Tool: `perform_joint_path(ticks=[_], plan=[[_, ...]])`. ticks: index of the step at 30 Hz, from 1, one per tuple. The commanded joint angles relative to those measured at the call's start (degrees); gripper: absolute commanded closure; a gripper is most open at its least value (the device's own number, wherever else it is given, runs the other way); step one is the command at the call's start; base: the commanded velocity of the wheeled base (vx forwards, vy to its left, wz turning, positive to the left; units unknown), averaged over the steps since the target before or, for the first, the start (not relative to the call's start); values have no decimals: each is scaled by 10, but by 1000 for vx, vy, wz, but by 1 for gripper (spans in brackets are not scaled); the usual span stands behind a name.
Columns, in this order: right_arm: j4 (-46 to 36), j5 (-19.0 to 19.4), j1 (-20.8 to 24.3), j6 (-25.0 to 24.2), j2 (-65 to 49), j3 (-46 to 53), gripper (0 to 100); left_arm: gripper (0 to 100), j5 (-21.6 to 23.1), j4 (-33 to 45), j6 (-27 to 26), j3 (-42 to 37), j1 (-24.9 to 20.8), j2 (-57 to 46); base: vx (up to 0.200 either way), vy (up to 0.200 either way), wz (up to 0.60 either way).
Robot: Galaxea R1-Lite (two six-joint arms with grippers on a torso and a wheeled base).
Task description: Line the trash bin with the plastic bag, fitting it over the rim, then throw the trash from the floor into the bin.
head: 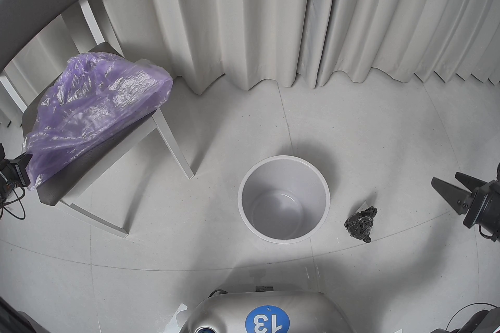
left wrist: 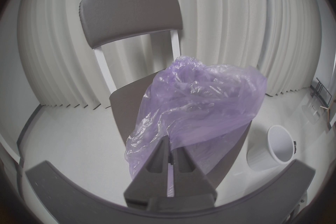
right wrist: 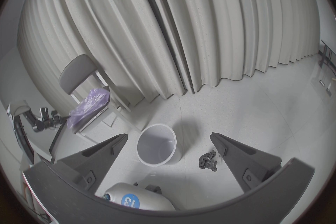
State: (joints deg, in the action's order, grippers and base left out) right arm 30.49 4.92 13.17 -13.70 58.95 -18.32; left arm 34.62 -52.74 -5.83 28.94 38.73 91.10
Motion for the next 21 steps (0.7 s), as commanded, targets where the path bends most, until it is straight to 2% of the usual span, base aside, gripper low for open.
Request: perform_joint_path(ticks=[1,8,18,21], plan=[[-2,-1,14,23,-34,31,0,100,0,1,14,-6,-35,-44,0,0,0],[-3,-2,16,77,-45,65,0,100,-3,12,86,1,-121,-129,0,0,0],[-3,-2,34,83,-46,70,0,100,-10,117,90,46,-222,-211,0,0,0],[-3,-1,42,83,-46,67,0,100,-24,137,90,66,-253,-221,0,0,0]])
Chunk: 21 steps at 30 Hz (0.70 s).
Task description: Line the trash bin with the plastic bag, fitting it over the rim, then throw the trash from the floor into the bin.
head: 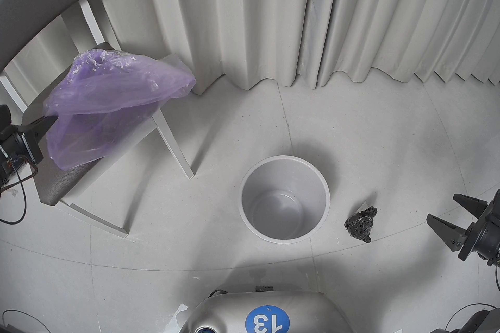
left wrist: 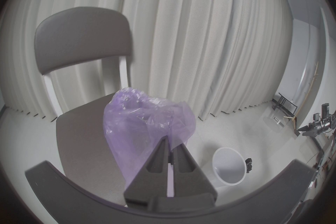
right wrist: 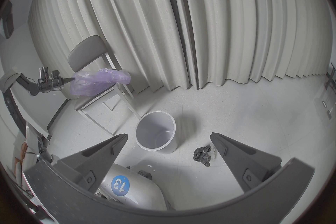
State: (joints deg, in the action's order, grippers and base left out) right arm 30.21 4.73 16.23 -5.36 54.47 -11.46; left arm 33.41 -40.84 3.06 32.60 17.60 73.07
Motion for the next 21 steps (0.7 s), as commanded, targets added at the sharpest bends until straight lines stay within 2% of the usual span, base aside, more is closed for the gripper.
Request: perform_joint_path(ticks=[1,5,8,14,21], plan=[[0,0,19,0,-2,-1,0,100,-18,23,1,35,-53,-43,0,0,0],[1,-7,50,-2,-1,0,0,100,-36,56,1,76,-111,-48,0,0,0],[3,-20,65,-4,4,-6,0,100,-72,92,4,116,-174,-48,0,0,0],[7,-29,80,-7,17,-15,0,100,-114,129,73,170,-277,-52,0,0,0],[6,-29,83,-1,26,-19,0,100,-155,128,80,185,-328,-45,0,0,0]])
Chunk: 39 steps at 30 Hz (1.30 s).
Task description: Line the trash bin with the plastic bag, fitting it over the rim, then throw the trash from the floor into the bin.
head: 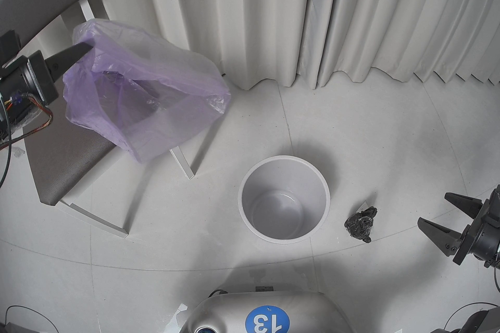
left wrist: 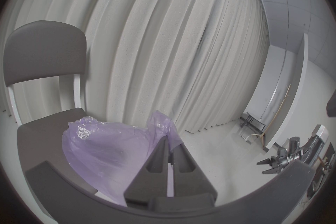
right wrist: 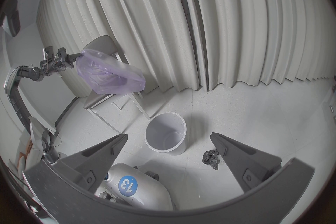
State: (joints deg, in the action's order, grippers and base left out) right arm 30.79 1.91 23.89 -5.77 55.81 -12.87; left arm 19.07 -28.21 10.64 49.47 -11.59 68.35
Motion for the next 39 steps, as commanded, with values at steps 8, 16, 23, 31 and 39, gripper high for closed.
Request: perform_joint_path(ticks=[8,16,23,31,39], plan=[[-5,-1,39,1,17,3,0,100,-63,3,61,52,-122,16,0,0,0],[1,0,44,30,45,6,0,100,-105,3,61,85,-181,41,0,0,0],[7,0,60,32,80,4,0,100,-135,19,60,110,-224,48,0,0,0],[33,-1,72,22,120,-3,0,100,-142,21,60,115,-242,47,0,0,0],[158,-26,95,-44,206,-19,0,100,-155,19,59,111,-284,30,0,0,0]])
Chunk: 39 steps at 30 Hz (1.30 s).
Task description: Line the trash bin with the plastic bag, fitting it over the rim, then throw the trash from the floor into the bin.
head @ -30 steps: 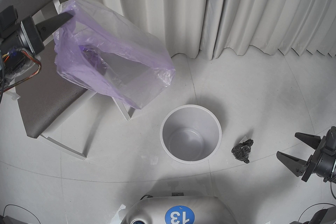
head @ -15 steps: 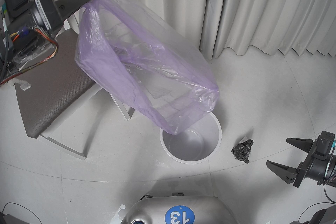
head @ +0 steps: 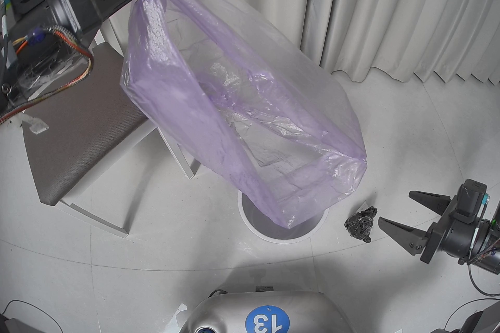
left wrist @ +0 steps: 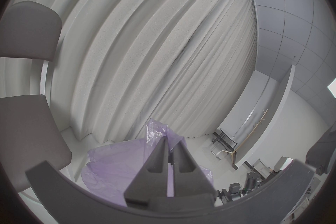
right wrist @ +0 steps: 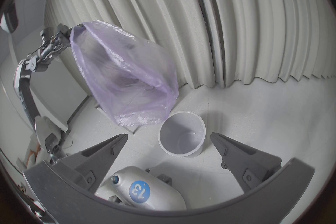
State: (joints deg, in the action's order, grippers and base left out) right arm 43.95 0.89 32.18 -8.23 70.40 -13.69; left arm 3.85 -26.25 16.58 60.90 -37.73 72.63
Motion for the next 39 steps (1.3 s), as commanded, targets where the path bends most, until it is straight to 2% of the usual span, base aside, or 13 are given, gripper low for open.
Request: perform_joint_path(ticks=[1,4,6,15,18,21,26,34,39], plan=[[43,-36,22,-29,79,-16,0,100,-3,1,-1,-3,-31,-18,0,0,0],[80,-61,47,-54,102,-19,0,100,-8,0,-1,0,-45,-22,0,0,0],[92,-64,65,-63,110,-17,0,100,-10,-1,-1,0,-47,-21,0,0,0],[102,-70,87,-64,185,-37,0,100,-10,-1,-1,-4,-60,-35,0,0,0],[115,-104,90,-66,230,-64,0,100,-14,-1,-1,-6,-67,-38,0,0,0],[177,-127,97,-77,279,-83,0,100,-19,-5,-1,-11,-74,-40,0,0,0],[287,-132,97,-76,347,-95,0,100,-21,-6,-3,-14,-79,-44,0,0,0],[292,-133,97,-75,364,-95,0,100,-21,-3,-3,-14,-80,-52,0,0,0],[289,-131,75,-65,337,-98,0,100,-21,-3,-3,-15,-80,-56,0,0,0]])
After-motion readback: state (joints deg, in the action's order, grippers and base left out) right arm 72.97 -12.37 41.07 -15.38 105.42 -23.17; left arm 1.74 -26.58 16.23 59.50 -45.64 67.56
